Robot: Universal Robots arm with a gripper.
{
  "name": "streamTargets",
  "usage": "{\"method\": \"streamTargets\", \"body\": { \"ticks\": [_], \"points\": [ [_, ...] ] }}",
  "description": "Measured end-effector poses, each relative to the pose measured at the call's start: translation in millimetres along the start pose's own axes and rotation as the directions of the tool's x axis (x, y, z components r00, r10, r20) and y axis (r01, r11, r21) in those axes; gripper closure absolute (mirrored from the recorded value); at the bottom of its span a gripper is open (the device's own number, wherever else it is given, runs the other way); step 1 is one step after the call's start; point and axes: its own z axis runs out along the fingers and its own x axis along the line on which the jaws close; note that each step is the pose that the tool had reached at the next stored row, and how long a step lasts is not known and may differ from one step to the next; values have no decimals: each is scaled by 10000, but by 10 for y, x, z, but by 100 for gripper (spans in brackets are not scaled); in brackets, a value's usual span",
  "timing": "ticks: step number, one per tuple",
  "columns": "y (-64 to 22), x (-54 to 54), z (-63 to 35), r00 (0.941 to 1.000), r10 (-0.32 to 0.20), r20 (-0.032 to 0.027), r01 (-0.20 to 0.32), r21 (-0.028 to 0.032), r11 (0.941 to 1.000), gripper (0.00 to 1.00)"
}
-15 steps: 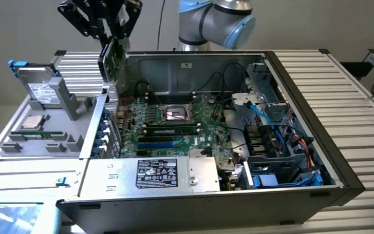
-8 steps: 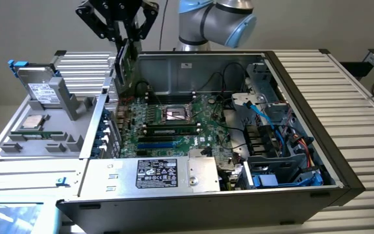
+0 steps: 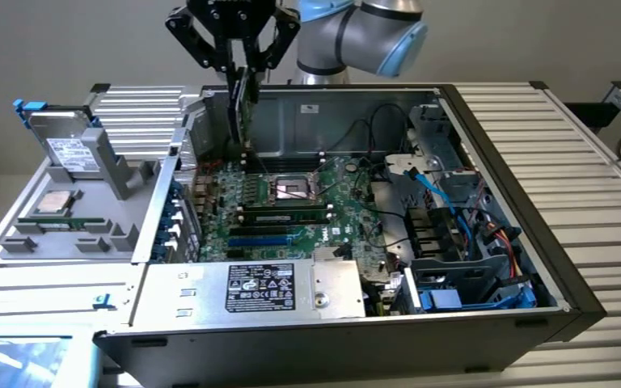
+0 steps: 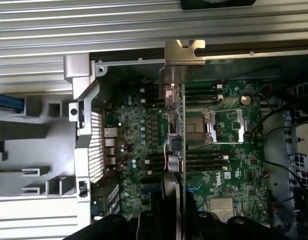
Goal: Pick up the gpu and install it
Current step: 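Pick up the gpu and move the gpu toward the slot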
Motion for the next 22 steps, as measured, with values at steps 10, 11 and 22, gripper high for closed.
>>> {"method": "streamTargets", "body": {
  "ticks": [10,11,22],
  "points": [
    [28,-447,97,10000,-23,-35,23,2,10000,72],
    [29,-486,102,10000,-28,-42,28,3,10000,72],
    [48,-847,149,9997,-58,-222,58,12,10000,72]
  ]
}}
